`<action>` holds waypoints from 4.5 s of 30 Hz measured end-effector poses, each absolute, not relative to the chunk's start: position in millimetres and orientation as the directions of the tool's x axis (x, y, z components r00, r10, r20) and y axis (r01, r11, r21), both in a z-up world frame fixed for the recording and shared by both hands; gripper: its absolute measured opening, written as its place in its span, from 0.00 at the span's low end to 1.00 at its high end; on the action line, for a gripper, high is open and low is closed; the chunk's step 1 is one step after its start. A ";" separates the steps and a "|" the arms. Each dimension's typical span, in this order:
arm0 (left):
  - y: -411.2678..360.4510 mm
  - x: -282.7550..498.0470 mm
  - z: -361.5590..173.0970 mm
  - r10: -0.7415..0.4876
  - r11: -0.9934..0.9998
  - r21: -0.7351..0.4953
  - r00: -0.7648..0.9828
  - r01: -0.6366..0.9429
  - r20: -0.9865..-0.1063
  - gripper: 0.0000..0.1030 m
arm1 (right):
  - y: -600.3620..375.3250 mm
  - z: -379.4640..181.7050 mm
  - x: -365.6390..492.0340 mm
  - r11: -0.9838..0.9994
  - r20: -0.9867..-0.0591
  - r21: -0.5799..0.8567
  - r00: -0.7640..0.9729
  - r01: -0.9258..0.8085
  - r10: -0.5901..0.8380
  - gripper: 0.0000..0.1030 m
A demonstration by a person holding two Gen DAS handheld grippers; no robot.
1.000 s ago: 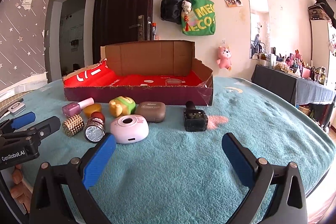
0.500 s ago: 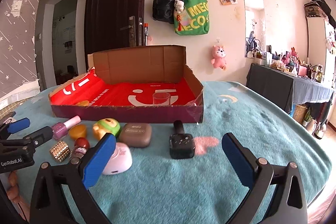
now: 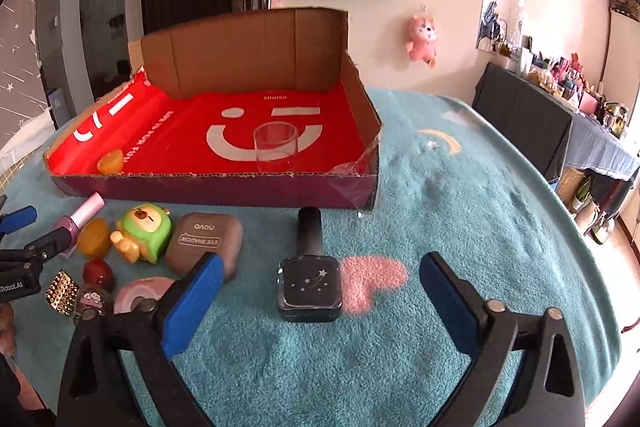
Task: Organize rigid objects
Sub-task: 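Grasp the black nail polish with the right tool while the left tool grasps the pink nail polish, then carry both nail polish bottles into the red-lined box with both tools, then open both tools to stand the nail polish bottles inside the box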
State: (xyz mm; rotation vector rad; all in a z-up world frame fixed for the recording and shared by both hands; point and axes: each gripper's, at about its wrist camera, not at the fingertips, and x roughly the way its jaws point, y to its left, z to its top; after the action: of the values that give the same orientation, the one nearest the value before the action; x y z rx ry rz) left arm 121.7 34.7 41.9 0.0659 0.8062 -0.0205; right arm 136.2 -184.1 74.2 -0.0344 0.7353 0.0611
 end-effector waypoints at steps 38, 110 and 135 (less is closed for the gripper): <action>24.1 91.1 73.3 -0.161 0.983 -0.044 0.732 0.177 -0.662 0.33 | -162.4 98.5 111.5 0.959 -0.639 0.089 0.723 -0.269 0.262 0.36; -20.1 258.4 47.0 -0.265 0.931 -0.065 0.541 0.360 -0.798 0.33 | -92.9 74.8 285.4 0.850 -0.832 0.097 0.427 -0.518 0.355 0.37; -2.8 241.8 70.7 -0.250 0.950 -0.069 0.612 0.304 -0.750 0.56 | -100.5 92.2 271.3 0.854 -0.808 0.077 0.470 -0.514 0.356 0.46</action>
State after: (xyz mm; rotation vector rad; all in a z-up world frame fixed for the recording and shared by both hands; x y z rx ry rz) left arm 241.8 -2.8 70.7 0.0677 0.8548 -0.3198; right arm 271.3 -100.5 92.2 -0.1862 0.9414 0.5370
